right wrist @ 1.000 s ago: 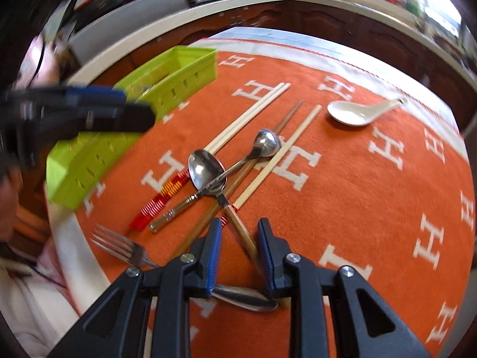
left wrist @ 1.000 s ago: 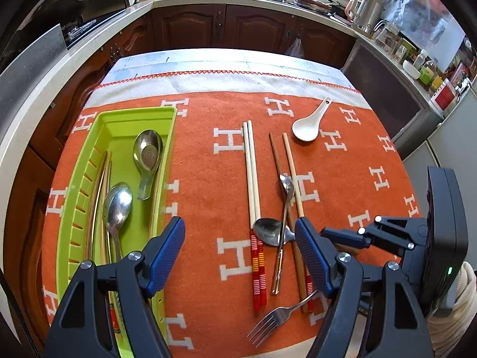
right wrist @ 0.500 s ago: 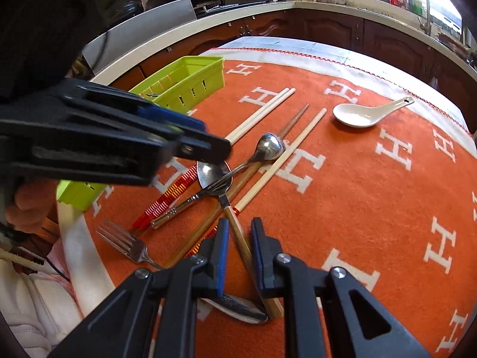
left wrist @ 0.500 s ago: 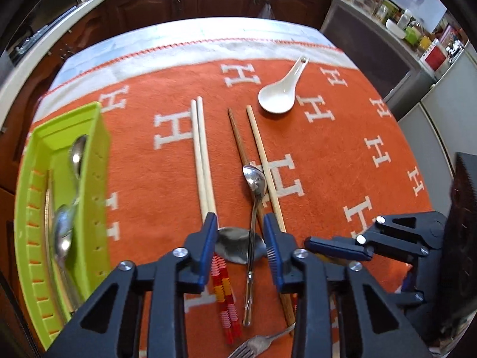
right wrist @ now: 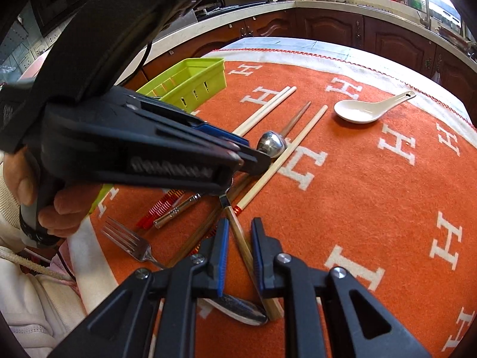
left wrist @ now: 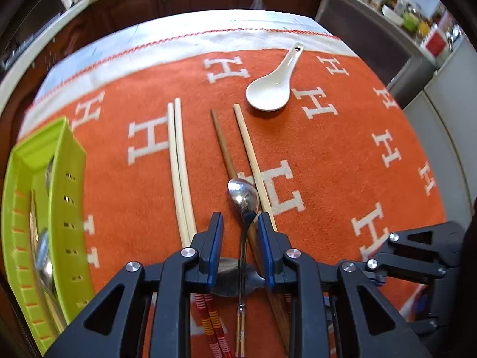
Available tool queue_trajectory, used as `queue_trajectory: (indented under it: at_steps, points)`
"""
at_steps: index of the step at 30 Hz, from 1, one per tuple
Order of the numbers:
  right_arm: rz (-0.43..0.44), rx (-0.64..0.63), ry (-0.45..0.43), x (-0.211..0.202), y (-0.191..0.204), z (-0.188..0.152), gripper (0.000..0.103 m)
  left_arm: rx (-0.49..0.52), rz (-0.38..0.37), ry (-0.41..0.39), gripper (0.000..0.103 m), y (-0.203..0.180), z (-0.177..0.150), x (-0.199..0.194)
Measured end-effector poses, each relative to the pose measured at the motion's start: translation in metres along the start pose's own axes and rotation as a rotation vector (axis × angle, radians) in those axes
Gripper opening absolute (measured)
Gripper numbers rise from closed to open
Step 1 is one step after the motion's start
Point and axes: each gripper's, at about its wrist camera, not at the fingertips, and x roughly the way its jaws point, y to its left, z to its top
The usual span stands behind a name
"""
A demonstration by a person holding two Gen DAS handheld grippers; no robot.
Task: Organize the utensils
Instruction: 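Close the left tool on a small metal spoon while the right tool grasps a wooden-handled spoon, then lift the held spoons with both tools off the blanket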
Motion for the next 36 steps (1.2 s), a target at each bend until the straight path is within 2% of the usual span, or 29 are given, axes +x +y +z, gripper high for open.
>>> queue_trajectory:
  at_steps: [1, 6, 9, 12, 17, 23, 27, 31, 36]
  points:
    - [0.001, 0.002, 0.0, 0.0, 0.0, 0.0, 0.015, 0.002, -0.007, -0.003, 0.008, -0.002, 0.001, 0.0]
    - [0.001, -0.002, -0.001, 0.001, 0.002, 0.001, 0.013, -0.062, -0.05, -0.022, 0.006, 0.007, -0.001, -0.005]
    - [0.022, -0.008, -0.004, 0.0, 0.007, 0.001, 0.01, -0.104, -0.058, -0.054, 0.0, 0.018, -0.003, -0.018]
    - [0.006, -0.022, -0.003, 0.001, 0.01, 0.001, 0.007, -0.163, -0.093, -0.09, 0.0, 0.037, -0.005, -0.037]
    - [0.014, 0.002, -0.002, 0.0, 0.007, 0.004, 0.007, -0.206, -0.088, -0.141, 0.0, 0.059, -0.013, -0.065]
    - [-0.014, -0.001, -0.025, -0.01, 0.015, 0.007, 0.007, -0.215, -0.094, -0.147, 0.0, 0.069, -0.028, -0.076]
    - [-0.048, -0.022, -0.033, -0.021, 0.022, 0.008, 0.007, -0.226, -0.105, -0.132, 0.0, 0.071, -0.034, -0.073]
    - [-0.146, -0.075, -0.046, -0.039, 0.03, 0.003, 0.007, -0.211, -0.128, -0.13, 0.0, 0.064, -0.034, -0.072]
    - [-0.235, -0.07, -0.012, -0.045, 0.014, -0.009, 0.007, -0.179, -0.175, -0.106, 0.001, 0.049, -0.032, -0.063]
